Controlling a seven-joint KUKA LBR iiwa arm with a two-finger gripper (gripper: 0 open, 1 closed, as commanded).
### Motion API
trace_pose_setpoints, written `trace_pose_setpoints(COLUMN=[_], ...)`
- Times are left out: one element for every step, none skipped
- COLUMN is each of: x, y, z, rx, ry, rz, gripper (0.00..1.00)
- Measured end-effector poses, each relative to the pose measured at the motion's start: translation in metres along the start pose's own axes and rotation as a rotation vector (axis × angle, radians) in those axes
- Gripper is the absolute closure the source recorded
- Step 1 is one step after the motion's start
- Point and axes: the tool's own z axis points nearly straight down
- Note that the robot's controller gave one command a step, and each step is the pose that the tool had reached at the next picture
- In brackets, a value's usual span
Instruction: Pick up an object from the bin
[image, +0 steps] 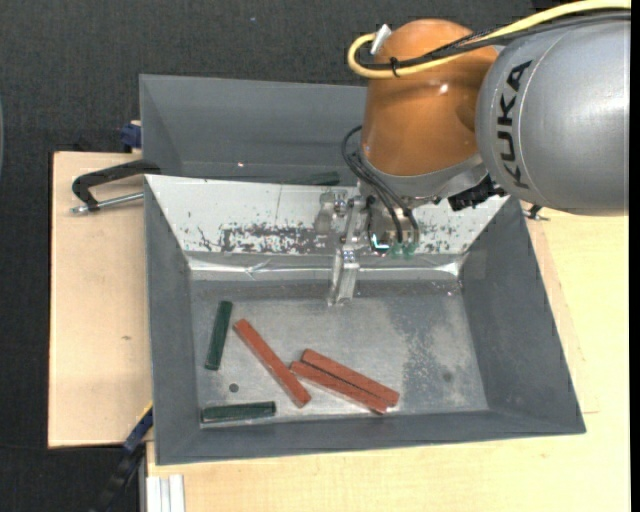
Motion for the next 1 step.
trace_pose_setpoints(x=[-0.0015], y=[-0.0005], z=[-0.0045], rx=[-0.001], ry=[-0.008], rz=[0.002], gripper=[0.00])
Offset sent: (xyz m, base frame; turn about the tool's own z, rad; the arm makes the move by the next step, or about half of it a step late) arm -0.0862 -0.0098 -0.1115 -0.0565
